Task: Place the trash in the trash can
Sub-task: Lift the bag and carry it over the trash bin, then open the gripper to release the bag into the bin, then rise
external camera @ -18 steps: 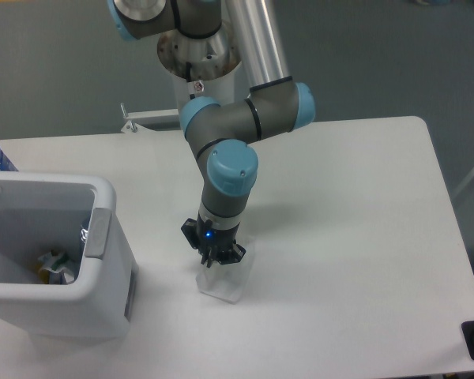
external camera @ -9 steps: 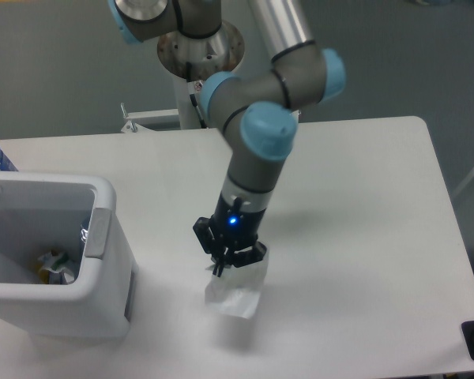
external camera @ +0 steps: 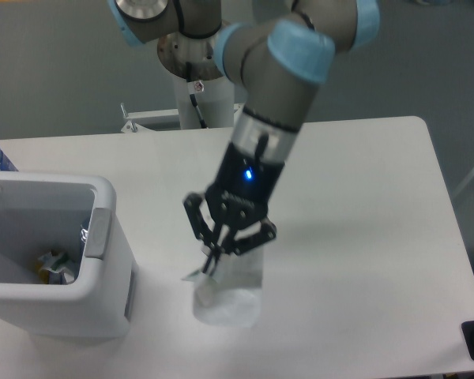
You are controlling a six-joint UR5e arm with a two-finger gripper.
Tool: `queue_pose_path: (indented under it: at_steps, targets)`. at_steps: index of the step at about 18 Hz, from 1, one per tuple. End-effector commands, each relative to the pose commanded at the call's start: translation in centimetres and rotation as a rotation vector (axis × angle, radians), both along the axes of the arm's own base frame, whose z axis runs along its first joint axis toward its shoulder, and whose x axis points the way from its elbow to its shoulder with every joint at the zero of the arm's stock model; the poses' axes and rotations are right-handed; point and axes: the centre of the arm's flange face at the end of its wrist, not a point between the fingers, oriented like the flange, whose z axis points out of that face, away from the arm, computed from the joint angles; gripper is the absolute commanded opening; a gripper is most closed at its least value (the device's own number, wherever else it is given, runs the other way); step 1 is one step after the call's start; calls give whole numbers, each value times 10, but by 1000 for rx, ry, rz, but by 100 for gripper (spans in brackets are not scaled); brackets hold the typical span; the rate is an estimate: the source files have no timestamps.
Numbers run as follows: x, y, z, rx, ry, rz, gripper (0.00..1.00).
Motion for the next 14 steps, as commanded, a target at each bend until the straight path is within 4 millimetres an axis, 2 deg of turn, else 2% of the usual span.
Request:
queue_pose_path:
  at_steps: [3,6,8,10,11,13,14]
  targets:
    - [53,11,18,11,-14,-46,0]
    - [103,28,16,-5,-46,-97,0]
    - [128,36,16,-9,-58,-131,0]
    - [143,41,9,-17,-64,-157,0]
    - [150,43,8,-16,-60,-173,17]
    - [155,44,0,-21,-56,-190,64]
    - [155,44,-1,-23,-57,-190,72]
